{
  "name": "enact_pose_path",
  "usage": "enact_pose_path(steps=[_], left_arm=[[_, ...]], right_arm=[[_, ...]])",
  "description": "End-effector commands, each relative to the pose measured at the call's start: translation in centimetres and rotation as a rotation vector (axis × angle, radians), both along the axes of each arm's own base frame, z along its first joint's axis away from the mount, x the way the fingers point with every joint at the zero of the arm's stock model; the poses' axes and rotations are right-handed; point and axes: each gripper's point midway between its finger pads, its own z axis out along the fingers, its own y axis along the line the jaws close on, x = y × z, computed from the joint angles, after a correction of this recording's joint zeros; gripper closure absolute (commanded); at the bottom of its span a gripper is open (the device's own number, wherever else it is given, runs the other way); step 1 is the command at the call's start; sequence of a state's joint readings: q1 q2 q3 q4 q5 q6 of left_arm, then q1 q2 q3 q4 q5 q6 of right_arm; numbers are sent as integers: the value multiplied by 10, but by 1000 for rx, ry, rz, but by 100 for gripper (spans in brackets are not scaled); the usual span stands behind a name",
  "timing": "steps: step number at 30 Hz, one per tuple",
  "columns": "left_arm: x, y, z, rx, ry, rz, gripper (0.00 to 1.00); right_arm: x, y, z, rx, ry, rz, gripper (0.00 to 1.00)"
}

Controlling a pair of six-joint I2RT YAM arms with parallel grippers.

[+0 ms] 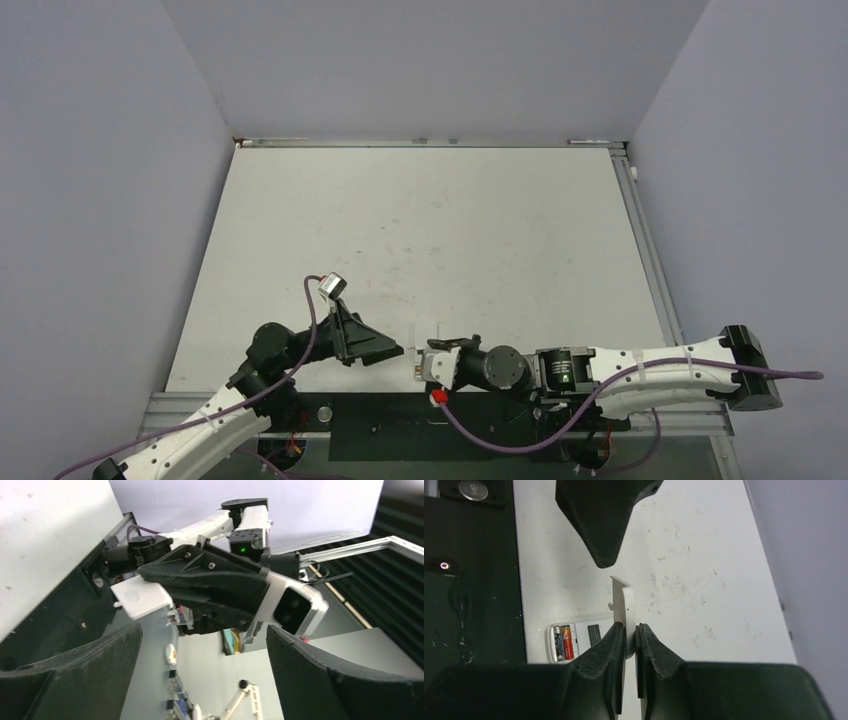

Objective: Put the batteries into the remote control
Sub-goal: Adjust the battery cover.

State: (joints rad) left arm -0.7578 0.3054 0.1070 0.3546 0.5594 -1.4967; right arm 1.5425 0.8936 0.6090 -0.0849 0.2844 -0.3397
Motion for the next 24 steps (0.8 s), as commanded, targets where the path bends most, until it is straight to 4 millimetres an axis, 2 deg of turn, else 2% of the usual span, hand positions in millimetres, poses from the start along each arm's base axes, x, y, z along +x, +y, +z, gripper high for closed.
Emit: enact_pose_path(steps=[1, 5, 14, 24], left_arm=[[-9, 5, 22, -108, 69, -56, 8], [-12, 5, 19, -109, 108, -75, 10], [-14, 5, 15, -123, 150, -99, 18], [-13, 3, 22, -146, 163, -119, 27]], right_arm=[[-2, 10, 28, 36, -281, 109, 92], [4, 9, 46, 72, -432, 107, 92], [13, 10, 66, 60, -623, 91, 92], [6, 19, 67, 49, -710, 144, 92]])
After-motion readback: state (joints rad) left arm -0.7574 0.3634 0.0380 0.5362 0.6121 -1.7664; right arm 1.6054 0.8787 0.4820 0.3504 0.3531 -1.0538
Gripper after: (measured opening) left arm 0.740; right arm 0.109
